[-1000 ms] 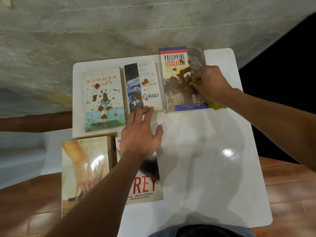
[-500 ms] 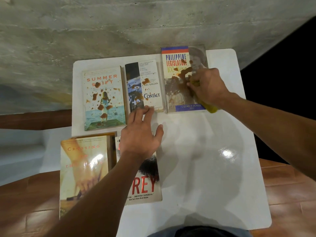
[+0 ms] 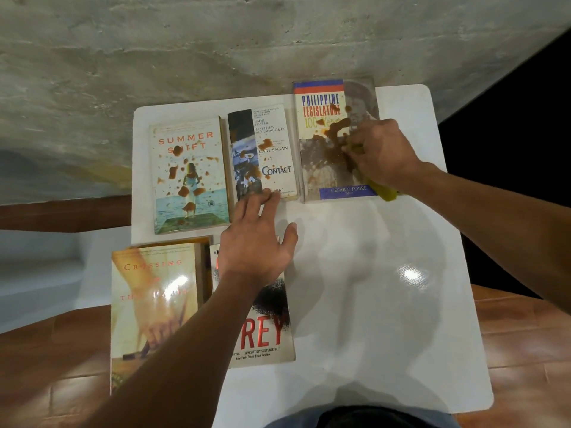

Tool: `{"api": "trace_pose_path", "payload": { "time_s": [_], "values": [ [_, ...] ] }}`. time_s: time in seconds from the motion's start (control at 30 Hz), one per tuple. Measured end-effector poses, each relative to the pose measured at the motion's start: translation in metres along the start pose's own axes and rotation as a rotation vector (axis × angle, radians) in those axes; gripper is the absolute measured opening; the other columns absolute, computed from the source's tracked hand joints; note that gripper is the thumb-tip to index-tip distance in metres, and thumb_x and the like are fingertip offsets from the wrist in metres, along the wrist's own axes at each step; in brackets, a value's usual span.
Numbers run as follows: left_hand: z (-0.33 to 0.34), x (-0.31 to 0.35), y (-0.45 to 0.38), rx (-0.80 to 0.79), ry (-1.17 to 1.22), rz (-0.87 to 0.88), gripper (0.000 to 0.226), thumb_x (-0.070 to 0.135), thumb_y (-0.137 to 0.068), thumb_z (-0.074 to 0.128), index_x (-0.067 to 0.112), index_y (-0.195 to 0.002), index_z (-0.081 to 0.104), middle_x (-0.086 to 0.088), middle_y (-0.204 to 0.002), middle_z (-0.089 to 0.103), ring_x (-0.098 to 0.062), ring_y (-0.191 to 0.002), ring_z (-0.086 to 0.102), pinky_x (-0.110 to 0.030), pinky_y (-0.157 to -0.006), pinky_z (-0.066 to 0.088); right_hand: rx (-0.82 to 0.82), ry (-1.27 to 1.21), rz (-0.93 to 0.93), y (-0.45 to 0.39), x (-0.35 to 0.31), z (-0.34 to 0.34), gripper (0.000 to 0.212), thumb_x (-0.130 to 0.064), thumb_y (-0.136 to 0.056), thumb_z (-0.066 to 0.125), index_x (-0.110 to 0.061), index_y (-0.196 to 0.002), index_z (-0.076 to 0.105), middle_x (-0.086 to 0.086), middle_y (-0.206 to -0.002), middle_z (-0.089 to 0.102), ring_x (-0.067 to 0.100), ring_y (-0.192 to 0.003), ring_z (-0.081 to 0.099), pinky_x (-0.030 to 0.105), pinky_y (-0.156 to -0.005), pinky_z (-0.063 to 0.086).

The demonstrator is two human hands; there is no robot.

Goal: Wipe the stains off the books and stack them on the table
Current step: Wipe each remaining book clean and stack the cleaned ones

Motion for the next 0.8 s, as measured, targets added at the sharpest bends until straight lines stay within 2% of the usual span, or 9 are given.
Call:
{"api": "trace_pose_path", "payload": {
  "time_s": [0.13, 0.23, 0.37, 0.47, 0.53, 0.6, 0.73, 0.8],
  "values": [
    [0.001, 0.002, 0.003, -0.005, 0.000, -0.002, 0.067, 0.059, -0.099, 0.035, 0.029, -0.157, 0.024, 0.010, -0.160, 0.027, -0.016, -0.150, 0.018, -0.041, -0.103, 0.047, 0.083, -0.011, 0.060, -0.002, 0.007, -0.008, 0.029, -0.029, -0.095, 0.067, -0.009, -0.116, 0.069, 0.010, -0.109, 0.070, 0.027, -0.087, 0.067, 0.037, -0.085, 0.058],
    [-0.001, 0.001, 0.001, -0.001, -0.001, -0.002, 0.067, 0.060, -0.099, 0.034, 0.030, -0.158, 0.022, 0.010, -0.160, 0.026, -0.016, -0.150, 0.017, -0.041, -0.105, 0.046, -0.012, 0.053, -0.092, 0.003, -0.007, -0.001, 0.029, -0.028, -0.095, 0.067, -0.008, -0.115, 0.070, 0.010, -0.108, 0.071, 0.028, -0.085, 0.068, 0.041, -0.084, 0.059],
    [0.000, 0.002, 0.001, 0.001, 0.007, -0.002, 0.066, 0.059, -0.098, 0.036, 0.029, -0.157, 0.025, 0.010, -0.159, 0.028, -0.016, -0.149, 0.019, -0.041, -0.102, 0.048, 0.095, -0.005, 0.046, -0.002, 0.004, -0.010, 0.026, -0.026, -0.096, 0.066, -0.009, -0.115, 0.068, 0.007, -0.105, 0.070, 0.025, -0.082, 0.065, 0.037, -0.083, 0.059],
    [0.001, 0.000, 0.001, 0.003, 0.005, 0.001, 0.066, 0.059, -0.098, 0.035, 0.029, -0.157, 0.025, 0.010, -0.158, 0.028, -0.015, -0.149, 0.019, -0.041, -0.102, 0.048, -0.006, 0.038, -0.074, 0.003, -0.008, 0.002, 0.023, -0.024, -0.096, 0.065, -0.008, -0.112, 0.070, 0.008, -0.106, 0.071, 0.028, -0.085, 0.067, 0.040, -0.084, 0.059],
    [0.001, 0.000, 0.000, 0.000, 0.008, -0.002, 0.066, 0.059, -0.098, 0.035, 0.029, -0.157, 0.025, 0.009, -0.159, 0.028, -0.016, -0.149, 0.019, -0.042, -0.101, 0.048, 0.015, 0.007, -0.019, 0.001, -0.003, -0.001, 0.023, -0.025, -0.096, 0.066, -0.008, -0.111, 0.070, 0.007, -0.104, 0.070, 0.027, -0.085, 0.068, 0.039, -0.082, 0.059],
    [0.001, 0.003, 0.001, -0.006, 0.012, 0.000, 0.066, 0.058, -0.098, 0.035, 0.029, -0.157, 0.025, 0.010, -0.159, 0.027, -0.016, -0.149, 0.018, -0.042, -0.101, 0.048, 0.103, -0.035, 0.099, -0.005, 0.009, -0.006, 0.025, -0.026, -0.096, 0.066, -0.008, -0.112, 0.069, 0.009, -0.104, 0.071, 0.024, -0.082, 0.066, 0.037, -0.081, 0.059],
    [-0.001, 0.001, -0.001, 0.004, 0.008, 0.004, 0.066, 0.059, -0.098, 0.035, 0.029, -0.157, 0.025, 0.010, -0.159, 0.027, -0.015, -0.149, 0.018, -0.041, -0.101, 0.048, 0.045, 0.003, 0.051, -0.005, -0.001, 0.001, 0.026, -0.025, -0.097, 0.064, -0.007, -0.115, 0.067, 0.010, -0.107, 0.070, 0.024, -0.083, 0.064, 0.036, -0.081, 0.057],
    [0.000, 0.000, 0.000, -0.005, 0.002, -0.002, 0.067, 0.059, -0.098, 0.034, 0.030, -0.157, 0.024, 0.009, -0.159, 0.027, -0.016, -0.149, 0.019, -0.041, -0.101, 0.048, 0.069, -0.006, 0.106, -0.009, 0.005, -0.003, 0.025, -0.025, -0.098, 0.063, -0.008, -0.115, 0.066, 0.010, -0.107, 0.069, 0.025, -0.084, 0.064, 0.036, -0.081, 0.057]
  ]
}}
Point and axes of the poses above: each hand's wrist, its own y-axis away from the middle knuckle, its own z-axis out of the palm, x = y × z, the point moved 6 cm from there along -y, towards the middle knuckle
